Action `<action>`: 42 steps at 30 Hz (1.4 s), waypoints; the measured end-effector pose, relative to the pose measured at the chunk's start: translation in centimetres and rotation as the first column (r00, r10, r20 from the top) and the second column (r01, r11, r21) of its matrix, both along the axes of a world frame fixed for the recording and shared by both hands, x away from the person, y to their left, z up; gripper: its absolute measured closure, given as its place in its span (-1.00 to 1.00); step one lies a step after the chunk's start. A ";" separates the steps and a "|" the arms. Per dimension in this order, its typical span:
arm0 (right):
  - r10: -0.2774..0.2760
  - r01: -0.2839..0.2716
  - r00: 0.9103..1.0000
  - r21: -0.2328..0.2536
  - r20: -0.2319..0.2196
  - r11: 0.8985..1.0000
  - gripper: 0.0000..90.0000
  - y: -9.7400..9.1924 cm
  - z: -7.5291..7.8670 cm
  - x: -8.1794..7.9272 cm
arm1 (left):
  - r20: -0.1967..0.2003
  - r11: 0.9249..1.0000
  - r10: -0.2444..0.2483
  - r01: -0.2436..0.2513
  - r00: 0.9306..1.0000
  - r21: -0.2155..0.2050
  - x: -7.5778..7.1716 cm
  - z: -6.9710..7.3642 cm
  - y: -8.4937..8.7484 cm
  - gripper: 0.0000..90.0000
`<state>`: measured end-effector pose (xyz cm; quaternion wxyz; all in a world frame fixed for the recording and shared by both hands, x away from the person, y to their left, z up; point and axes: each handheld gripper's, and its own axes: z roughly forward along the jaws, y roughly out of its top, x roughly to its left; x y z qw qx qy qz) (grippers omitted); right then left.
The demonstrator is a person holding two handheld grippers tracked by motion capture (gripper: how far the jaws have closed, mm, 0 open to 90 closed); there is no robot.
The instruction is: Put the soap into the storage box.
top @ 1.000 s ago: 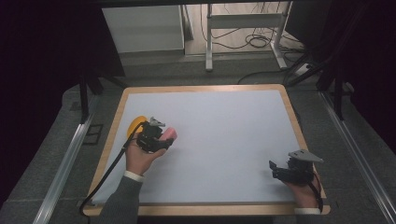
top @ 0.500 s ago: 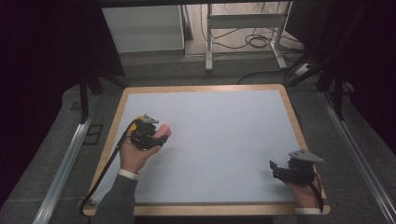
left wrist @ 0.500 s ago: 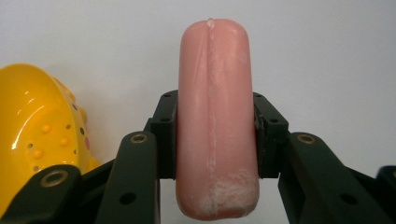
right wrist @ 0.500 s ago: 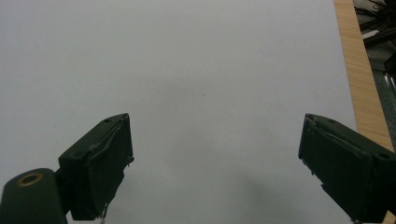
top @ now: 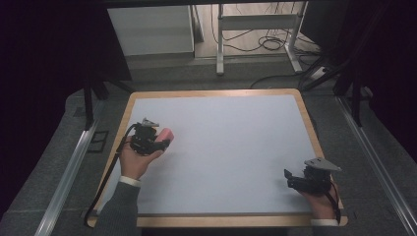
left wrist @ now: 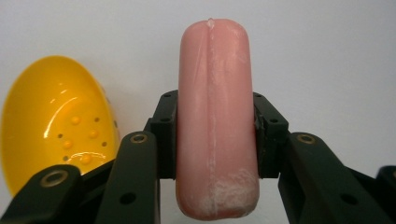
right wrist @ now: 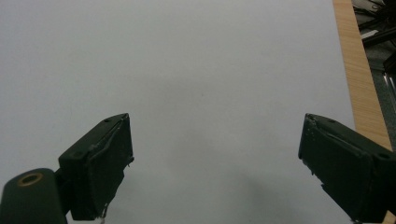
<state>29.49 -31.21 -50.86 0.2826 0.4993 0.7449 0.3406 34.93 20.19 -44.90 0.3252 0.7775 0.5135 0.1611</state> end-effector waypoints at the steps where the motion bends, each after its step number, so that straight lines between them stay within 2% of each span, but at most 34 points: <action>1: 0.000 0.000 1.000 0.000 0.000 1.000 -0.79 0.0 0.0 0.0 | 0.000 1.000 0.000 0.000 1.000 0.000 0.0 0.0 0.0 0.34; 5: 0.001 -0.001 1.000 0.001 -0.001 1.000 -0.79 0.0 0.0 0.0 | 0.001 1.000 0.008 -0.008 1.000 -0.013 0.1 0.2 0.6 0.34; 14: 0.002 -0.002 1.000 0.002 -0.002 1.000 -0.79 0.1 0.0 0.0 | 0.005 1.000 0.029 -0.029 1.000 -0.008 0.4 0.5 1.4 0.34; 27: 0.001 -0.001 1.000 0.000 -0.005 1.000 -0.79 0.1 -0.1 0.0 | 0.018 0.996 0.086 -0.086 0.996 0.008 0.9 1.2 3.1 0.34; 30: 0.002 -0.002 1.000 -0.001 -0.007 1.000 -0.79 0.2 -0.1 0.0 | 0.022 0.996 0.092 -0.092 0.996 0.002 1.1 1.2 3.5 0.34; 42: 0.002 -0.002 1.000 -0.002 -0.009 1.000 -0.79 0.2 -0.2 0.1 | 0.015 0.992 0.125 -0.125 0.992 0.024 1.9 0.8 4.5 0.34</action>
